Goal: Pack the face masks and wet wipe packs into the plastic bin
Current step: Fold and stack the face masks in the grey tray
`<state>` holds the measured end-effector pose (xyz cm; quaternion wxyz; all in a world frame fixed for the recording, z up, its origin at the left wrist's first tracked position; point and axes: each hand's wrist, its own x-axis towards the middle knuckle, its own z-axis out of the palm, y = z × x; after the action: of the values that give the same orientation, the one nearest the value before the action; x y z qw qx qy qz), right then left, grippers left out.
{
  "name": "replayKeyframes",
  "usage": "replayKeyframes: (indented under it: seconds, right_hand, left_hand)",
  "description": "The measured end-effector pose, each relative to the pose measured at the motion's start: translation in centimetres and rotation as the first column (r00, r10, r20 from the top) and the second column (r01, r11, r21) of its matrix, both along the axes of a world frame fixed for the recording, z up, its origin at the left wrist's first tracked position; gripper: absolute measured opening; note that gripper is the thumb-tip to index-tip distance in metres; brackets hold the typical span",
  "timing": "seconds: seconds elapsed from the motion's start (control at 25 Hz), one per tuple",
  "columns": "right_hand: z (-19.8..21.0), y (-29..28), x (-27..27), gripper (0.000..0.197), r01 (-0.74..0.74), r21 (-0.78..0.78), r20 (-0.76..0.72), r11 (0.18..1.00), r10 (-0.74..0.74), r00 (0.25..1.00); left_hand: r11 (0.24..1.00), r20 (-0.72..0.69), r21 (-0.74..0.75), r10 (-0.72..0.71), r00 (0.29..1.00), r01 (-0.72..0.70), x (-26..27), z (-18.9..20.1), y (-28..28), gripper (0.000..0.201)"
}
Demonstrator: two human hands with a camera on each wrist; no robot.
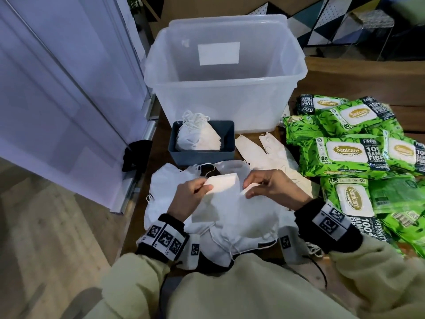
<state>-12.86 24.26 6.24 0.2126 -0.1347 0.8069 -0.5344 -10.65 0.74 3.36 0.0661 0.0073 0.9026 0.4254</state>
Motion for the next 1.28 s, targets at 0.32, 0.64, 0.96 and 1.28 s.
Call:
replayKeyframes:
  seconds: [0.32,0.64,0.96,1.28]
  right_hand:
    - [0.2,-3.7,-2.1,0.026,-0.153,0.263,-0.308,0.953,0.233,0.922]
    - [0.1,-6.5,-2.8,0.029,-0.208,0.322,-0.357,0.924,0.322,0.877]
    - [-1.2,-12.2,-6.4,0.014,-0.365,0.398,-0.193,0.842,0.465,0.864]
    - [-7.5,-25.5,-11.4,0.055,-0.522,0.735,0.019,0.433,0.756,0.654]
  left_hand:
    - [0.905,0.143,0.418,-0.143,0.979,0.071,0.1,-0.5,2.5,0.021]
    - [0.831,0.251,0.555,-0.121,0.96,-0.041,1.3,-0.2,1.9,0.025]
    - [0.898,0.329,0.397,0.054,0.943,-0.19,4.2,-2.8,-2.8,0.009]
    - [0.657,0.58,0.426,0.328,0.745,-0.622,8.7,-7.2,-10.9,0.023]
